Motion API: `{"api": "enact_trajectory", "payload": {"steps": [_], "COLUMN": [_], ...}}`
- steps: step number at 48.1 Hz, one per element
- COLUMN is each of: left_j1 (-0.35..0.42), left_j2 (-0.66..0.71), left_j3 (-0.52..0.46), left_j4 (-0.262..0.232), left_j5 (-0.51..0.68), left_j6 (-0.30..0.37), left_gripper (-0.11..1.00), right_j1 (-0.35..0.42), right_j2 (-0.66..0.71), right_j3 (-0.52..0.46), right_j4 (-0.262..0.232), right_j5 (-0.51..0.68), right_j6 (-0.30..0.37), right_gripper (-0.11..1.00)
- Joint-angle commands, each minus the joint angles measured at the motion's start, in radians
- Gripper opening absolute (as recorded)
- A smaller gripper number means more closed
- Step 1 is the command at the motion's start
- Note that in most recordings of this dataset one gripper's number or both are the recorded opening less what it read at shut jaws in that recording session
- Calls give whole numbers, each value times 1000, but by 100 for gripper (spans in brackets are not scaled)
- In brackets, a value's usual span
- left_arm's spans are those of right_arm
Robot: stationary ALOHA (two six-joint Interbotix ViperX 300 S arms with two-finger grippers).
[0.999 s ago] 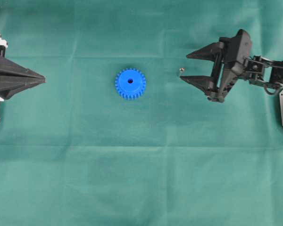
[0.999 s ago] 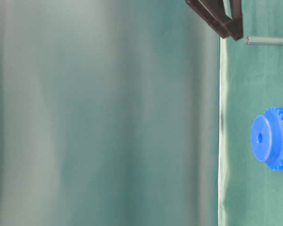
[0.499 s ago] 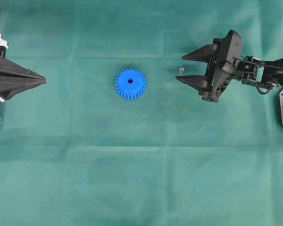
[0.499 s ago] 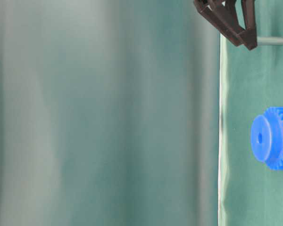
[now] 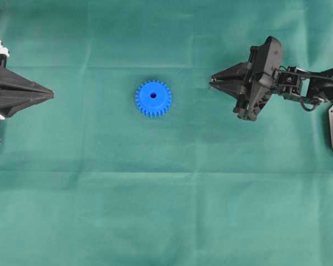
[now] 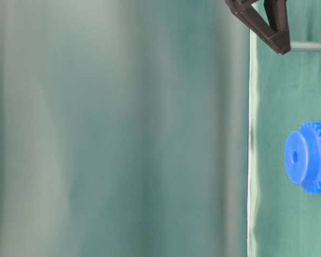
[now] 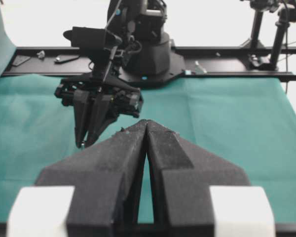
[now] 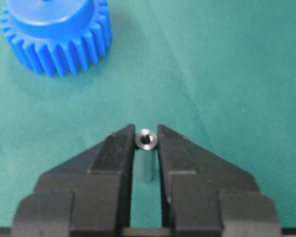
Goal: Insert the shaft placed at a random location into the center hole of the medium gear at another random location.
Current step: 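Lower the right gripper around the silver shaft and close to grasp it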
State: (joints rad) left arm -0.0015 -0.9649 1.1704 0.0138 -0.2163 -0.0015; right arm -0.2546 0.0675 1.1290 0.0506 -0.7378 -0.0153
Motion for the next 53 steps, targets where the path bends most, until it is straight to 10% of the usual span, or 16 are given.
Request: {"api": "enact_trajectory", "payload": {"steps": [1,53], "left_j1": [-2,-2], "left_j2": [3,2], "left_j3": [-20,-23], "left_j4": [3,3], "left_j5": [0,3], "left_j6": [-2,-3], "left_gripper": [0,0], "right_j1": [-5,-5], "right_j2": [-9,-304], "right_j3": [-15,-54], "right_j4": [-3,-12], "right_j5": [3,296], "right_j6": [-12,-18], "right_gripper": [14,13]}}
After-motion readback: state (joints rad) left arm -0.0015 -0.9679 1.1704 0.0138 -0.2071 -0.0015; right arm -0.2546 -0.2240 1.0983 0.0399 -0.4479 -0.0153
